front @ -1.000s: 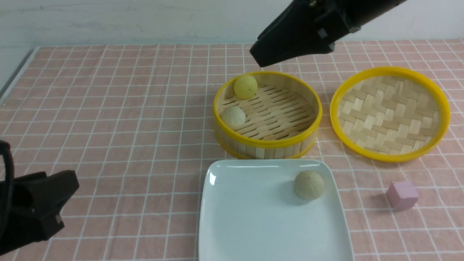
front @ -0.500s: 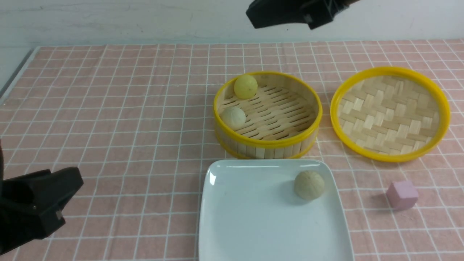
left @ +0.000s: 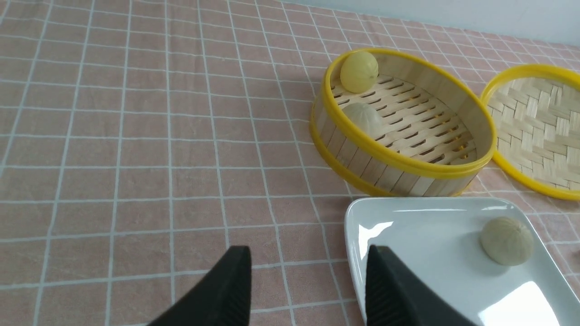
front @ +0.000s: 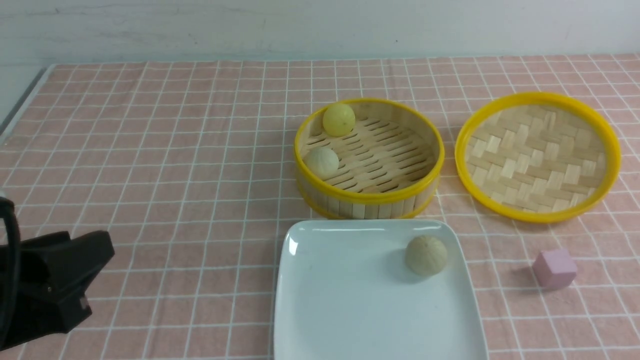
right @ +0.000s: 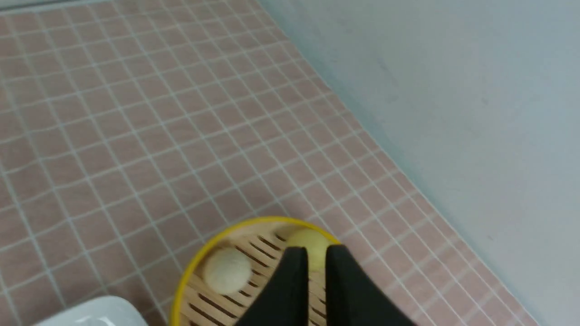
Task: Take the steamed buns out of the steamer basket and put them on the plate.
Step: Use the left arm to grab the steamed stuffed bun that is closest to it
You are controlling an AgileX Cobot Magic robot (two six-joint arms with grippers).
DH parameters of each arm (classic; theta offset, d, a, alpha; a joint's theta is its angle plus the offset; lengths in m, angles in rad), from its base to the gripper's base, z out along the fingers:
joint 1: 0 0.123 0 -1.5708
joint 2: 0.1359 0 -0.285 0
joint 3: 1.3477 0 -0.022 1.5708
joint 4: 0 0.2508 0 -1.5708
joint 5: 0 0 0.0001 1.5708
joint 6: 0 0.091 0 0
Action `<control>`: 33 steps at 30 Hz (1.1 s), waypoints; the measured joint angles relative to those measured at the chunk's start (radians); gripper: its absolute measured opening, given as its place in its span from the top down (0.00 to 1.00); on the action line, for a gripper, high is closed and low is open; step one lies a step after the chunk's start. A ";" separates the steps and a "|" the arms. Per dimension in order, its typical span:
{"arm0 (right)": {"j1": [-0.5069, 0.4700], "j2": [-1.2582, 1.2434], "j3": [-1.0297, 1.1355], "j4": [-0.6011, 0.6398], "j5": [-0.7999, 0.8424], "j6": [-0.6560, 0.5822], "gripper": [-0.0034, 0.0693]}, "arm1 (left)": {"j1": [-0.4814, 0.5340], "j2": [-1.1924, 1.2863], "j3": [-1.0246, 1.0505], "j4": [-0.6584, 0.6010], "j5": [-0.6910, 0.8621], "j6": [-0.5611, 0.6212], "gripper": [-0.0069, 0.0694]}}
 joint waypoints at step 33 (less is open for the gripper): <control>0.000 -0.489 0.035 -0.094 0.417 0.323 0.82 | 0.000 0.449 -0.104 -1.050 -0.011 1.121 0.43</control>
